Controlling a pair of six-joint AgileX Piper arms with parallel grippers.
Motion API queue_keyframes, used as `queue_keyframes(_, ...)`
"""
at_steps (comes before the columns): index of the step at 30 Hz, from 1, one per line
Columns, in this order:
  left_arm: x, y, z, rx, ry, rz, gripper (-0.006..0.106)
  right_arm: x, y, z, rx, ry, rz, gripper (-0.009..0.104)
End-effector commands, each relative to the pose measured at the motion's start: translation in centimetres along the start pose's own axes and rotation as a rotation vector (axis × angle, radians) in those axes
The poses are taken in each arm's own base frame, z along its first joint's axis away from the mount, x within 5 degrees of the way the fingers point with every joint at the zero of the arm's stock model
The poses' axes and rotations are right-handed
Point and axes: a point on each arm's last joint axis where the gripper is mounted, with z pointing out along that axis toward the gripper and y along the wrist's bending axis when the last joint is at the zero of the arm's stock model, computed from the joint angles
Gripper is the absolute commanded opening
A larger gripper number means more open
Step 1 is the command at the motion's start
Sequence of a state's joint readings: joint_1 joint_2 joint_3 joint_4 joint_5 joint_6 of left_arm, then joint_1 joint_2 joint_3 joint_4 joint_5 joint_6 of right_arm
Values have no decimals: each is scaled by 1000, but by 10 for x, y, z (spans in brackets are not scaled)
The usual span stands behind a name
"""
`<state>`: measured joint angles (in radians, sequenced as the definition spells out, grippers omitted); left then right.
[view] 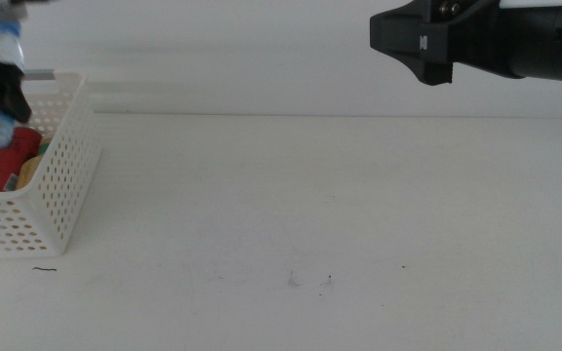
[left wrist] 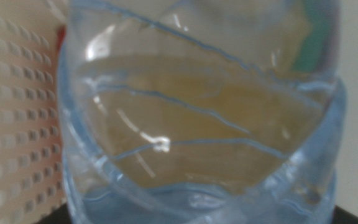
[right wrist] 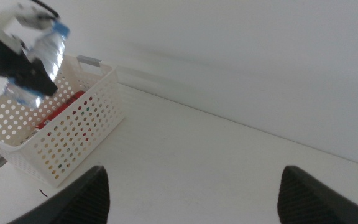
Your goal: Use arms to grab the bottles and put them into the dustbin to the left of the table.
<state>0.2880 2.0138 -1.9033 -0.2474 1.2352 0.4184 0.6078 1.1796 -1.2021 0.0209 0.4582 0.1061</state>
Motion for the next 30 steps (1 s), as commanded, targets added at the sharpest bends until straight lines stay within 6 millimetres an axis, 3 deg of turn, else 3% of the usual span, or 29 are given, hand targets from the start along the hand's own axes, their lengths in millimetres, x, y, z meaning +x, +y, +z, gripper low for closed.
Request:
queue_keyframes(1, -4, 2, 8, 10, -9, -4, -2, -3, 0, -2, 3, -21, -12, 81)
queue_keyframes(4, -1, 9, 27, 0, 41, -6, -1, -3, 0, -2, 3, -21, -12, 81)
queue_keyframes(5, 1, 13, 38, -12, 71, -5, 3, -3, 0, -2, 3, -21, -12, 81)
queue_keyframes(9, 2, 16, 45, -23, 93, -1, 22, -3, 0, -2, 3, -21, -12, 81)
queue_keyframes(11, 2, 16, 45, -24, 93, 2, 39, -3, 0, -2, 3, -21, -12, 81)
queue_keyframes(13, 2, 16, 45, -26, 94, 3, 74, -3, 0, -2, 3, -21, -12, 81)
queue_keyframes(15, 2, 16, 42, -31, 88, -7, 93, -3, 0, -2, 3, -21, -12, 81)
queue_keyframes(19, -1, 10, 23, -24, 41, -31, 94, -3, 0, -2, 3, -21, -12, 81)
queue_keyframes(22, -3, -3, -8, -44, -20, -3, 94, -3, 0, -2, 3, -21, -12, 81)
queue_keyframes(27, 7, -54, -60, -46, -104, 69, 94, -3, 0, -2, 3, -21, -12, 81)
queue_keyframes(30, 18, -89, -89, -52, -248, 85, 94, -3, 0, -2, 3, -21, -12, 81)
